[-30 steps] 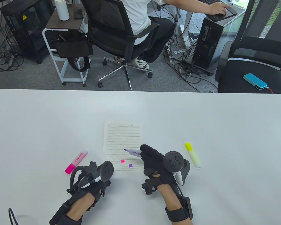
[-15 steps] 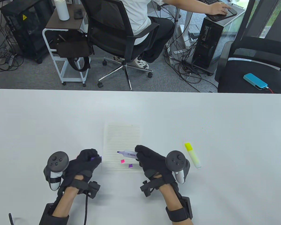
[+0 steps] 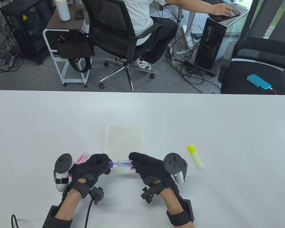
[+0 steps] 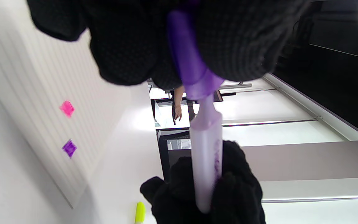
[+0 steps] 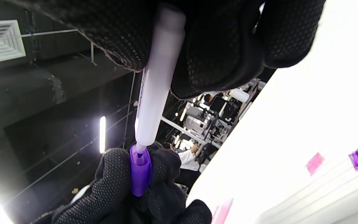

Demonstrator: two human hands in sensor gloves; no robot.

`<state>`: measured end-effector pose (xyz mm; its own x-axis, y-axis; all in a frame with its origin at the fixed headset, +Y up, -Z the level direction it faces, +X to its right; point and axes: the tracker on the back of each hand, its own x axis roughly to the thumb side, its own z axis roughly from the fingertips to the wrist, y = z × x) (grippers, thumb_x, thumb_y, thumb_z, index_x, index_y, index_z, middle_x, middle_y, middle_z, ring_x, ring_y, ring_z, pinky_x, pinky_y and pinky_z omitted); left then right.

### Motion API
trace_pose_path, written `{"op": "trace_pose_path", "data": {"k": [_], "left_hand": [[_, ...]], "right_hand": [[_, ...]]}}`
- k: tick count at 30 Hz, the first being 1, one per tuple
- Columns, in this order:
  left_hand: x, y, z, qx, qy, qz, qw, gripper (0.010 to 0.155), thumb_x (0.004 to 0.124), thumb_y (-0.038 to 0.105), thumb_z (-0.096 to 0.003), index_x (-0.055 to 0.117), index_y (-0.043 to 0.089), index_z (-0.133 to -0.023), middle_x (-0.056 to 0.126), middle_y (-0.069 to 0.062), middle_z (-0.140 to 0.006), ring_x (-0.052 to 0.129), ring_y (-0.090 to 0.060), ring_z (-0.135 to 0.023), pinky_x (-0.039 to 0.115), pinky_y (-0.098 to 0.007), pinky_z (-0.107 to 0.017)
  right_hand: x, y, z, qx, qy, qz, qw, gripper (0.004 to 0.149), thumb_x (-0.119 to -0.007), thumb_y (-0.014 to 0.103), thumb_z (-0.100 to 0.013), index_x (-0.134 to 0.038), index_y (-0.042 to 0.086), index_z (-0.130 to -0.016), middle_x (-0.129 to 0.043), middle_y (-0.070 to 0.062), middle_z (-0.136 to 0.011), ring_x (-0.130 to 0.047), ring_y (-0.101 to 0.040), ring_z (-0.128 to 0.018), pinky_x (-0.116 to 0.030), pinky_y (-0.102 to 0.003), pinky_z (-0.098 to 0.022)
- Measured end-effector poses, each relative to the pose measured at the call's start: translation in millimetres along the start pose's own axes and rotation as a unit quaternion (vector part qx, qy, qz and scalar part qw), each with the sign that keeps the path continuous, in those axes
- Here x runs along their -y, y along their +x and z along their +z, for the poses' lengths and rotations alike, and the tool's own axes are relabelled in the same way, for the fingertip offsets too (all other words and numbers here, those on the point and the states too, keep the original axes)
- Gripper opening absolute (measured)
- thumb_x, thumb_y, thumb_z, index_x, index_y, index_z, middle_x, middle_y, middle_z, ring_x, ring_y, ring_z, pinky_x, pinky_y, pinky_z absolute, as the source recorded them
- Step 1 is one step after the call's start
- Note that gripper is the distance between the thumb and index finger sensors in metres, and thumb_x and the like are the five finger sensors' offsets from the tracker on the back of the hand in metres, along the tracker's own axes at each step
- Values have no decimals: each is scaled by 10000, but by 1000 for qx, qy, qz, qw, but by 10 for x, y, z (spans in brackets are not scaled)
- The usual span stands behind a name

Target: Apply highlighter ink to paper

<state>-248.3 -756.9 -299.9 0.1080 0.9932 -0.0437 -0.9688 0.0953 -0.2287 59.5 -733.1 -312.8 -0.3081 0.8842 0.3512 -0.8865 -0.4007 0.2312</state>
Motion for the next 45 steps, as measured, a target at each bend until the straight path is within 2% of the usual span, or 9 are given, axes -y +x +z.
{"op": "trace_pose_path", "data": {"k": [6, 11, 18, 21, 26, 33, 36, 39, 45], "left_hand": [[126, 1, -5, -1, -30, -34, 999, 556, 903, 417, -395, 741, 176, -869, 897, -29, -800, 987, -212, -552, 722, -591, -617], [306, 76, -12, 41, -91, -167, 981, 623, 893, 554, -390, 786, 207, -897, 959, -1, -733, 1042, -88, -364, 856, -506, -528], [320, -12, -14, 35, -72, -141, 987, 521, 922, 538, -367, 933, 187, -751, 1049, 15, -590, 1027, 27, -134, 972, -376, -336], [336, 75, -1, 72, -50, -158, 983, 514, 904, 510, -363, 930, 124, -702, 1036, -32, -487, 979, 54, -76, 983, -343, -293], [379, 153, 36, 93, -33, -159, 982, 509, 892, 503, -348, 924, 103, -662, 1031, -43, -424, 952, 65, -40, 992, -325, -259], [388, 259, 52, 114, -43, -225, 967, 524, 762, 497, -432, 865, 137, -798, 1000, -46, -596, 1019, -38, -227, 911, -441, -423], [255, 287, 71, 108, 3, -257, 960, 534, 750, 484, -442, 837, 146, -845, 982, -48, -675, 1045, -100, -341, 868, -496, -487], [-19, 316, 107, 92, 90, -311, 942, 537, 781, 470, -439, 828, 165, -878, 976, -46, -741, 1066, -154, -436, 838, -536, -522], [-602, 376, 229, 10, 255, -455, 853, 527, 838, 454, -419, 838, 225, -894, 990, 5, -810, 1045, -250, -639, 758, -588, -606]], "right_hand": [[-115, 14, -5, 6, 32, 9, 999, 398, -848, 296, -488, -858, 191, -871, -957, -143, -742, -963, -347, -463, -747, -600, -543], [-250, 54, -1, 17, 62, 17, 998, 393, -853, 274, -483, -863, 185, -865, -953, -149, -742, -954, -361, -465, -738, -609, -547], [-293, 136, 9, 51, 58, 70, 995, 395, -854, 267, -465, -874, 182, -850, -965, -144, -729, -964, -348, -441, -757, -592, -545], [-288, 154, 8, 56, 45, 55, 996, 396, -855, 258, -455, -878, 181, -843, -967, -145, -725, -963, -350, -423, -763, -586, -541], [-243, 231, 17, 76, 41, 62, 994, 392, -857, 260, -449, -885, 182, -832, -974, -141, -713, -966, -339, -400, -777, -572, -540], [-160, 139, -4, 56, 32, 53, 997, 414, -837, 291, -492, -842, 179, -891, -935, -152, -804, -962, -390, -530, -729, -615, -566], [-65, 75, 8, 43, -3, 42, 998, 476, -811, 342, -508, -770, 192, -958, -813, -184, -970, -877, -450, -737, -684, -650, -582], [17, 22, 14, 36, -22, 49, 998, 505, -799, 367, -513, -732, 192, -982, -740, -191, -1033, -816, -476, -810, -661, -664, -591], [17, -22, 13, 28, -15, 41, 999, 518, -782, 383, -521, -709, 190, -997, -716, -196, -1048, -785, -487, -840, -645, -674, -596]]}}
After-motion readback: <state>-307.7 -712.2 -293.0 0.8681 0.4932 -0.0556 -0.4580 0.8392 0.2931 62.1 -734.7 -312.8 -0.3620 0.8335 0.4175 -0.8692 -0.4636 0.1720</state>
